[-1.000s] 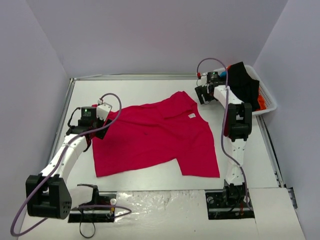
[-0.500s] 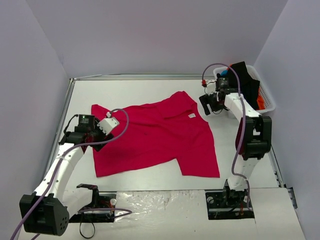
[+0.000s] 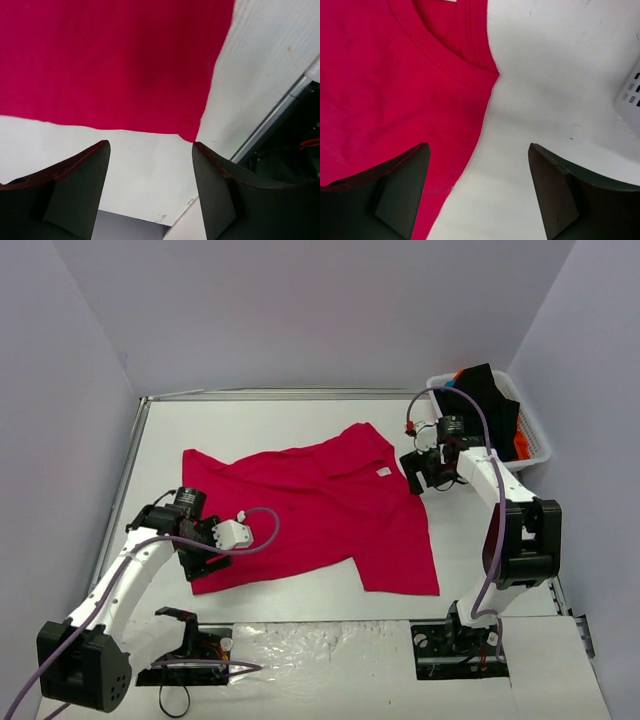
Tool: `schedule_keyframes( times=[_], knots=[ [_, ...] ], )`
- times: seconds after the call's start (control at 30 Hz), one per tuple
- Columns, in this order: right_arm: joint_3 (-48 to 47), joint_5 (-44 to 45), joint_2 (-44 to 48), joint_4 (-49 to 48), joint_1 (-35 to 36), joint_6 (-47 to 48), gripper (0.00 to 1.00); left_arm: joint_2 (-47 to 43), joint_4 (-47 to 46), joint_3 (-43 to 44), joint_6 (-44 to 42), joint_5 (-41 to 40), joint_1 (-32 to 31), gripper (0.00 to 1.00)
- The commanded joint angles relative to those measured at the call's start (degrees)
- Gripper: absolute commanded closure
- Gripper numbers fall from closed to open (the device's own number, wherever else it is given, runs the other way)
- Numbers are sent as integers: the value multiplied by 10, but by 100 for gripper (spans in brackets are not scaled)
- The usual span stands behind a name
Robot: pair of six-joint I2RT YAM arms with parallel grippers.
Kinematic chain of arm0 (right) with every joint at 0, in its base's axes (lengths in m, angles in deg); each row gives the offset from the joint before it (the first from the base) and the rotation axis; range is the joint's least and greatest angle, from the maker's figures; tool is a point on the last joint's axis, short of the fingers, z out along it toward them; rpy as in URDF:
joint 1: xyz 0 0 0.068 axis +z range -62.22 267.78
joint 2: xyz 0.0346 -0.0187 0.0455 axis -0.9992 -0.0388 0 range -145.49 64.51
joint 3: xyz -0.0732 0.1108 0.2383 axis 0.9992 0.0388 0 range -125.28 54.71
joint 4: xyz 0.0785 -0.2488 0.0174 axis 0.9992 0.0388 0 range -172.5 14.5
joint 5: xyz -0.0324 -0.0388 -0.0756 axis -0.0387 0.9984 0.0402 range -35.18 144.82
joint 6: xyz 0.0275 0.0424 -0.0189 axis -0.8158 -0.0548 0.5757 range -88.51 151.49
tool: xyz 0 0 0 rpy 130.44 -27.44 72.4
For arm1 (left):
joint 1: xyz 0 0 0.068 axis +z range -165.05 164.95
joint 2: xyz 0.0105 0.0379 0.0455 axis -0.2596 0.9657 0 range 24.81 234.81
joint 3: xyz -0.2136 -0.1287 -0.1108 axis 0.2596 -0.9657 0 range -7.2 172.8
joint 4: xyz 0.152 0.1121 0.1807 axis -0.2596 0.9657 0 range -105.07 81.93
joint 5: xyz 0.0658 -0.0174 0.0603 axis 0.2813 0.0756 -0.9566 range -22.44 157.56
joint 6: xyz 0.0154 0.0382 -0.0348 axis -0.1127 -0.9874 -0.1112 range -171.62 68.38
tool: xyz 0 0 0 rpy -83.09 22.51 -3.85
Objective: Fold and stack the t-shirts
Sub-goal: Flatten out the tshirt
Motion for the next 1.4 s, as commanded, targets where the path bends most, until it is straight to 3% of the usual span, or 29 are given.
schedule_keyframes(
  times=[0.0, 0.33, 0.9, 1.23, 1.33, 1.37],
  knots=[
    [-7, 0, -6, 12, 9, -13, 24, 42, 50, 31, -38, 12, -27, 35],
    [-13, 32, -15, 20, 17, -19, 23, 144, 33, 53, 30, 1, -148, 34],
    [-8, 31, -23, 21, 17, -2, 23, 274, -7, 53, 141, -38, -221, 36],
    [5, 35, -23, 20, 16, 12, 22, 331, -36, 51, 197, -102, -273, 46],
    [8, 39, -13, 20, 15, 15, 22, 342, -38, 56, 208, -117, -281, 53],
    [9, 43, -10, 20, 16, 16, 22, 344, -40, 57, 210, -119, -282, 60]
  ],
)
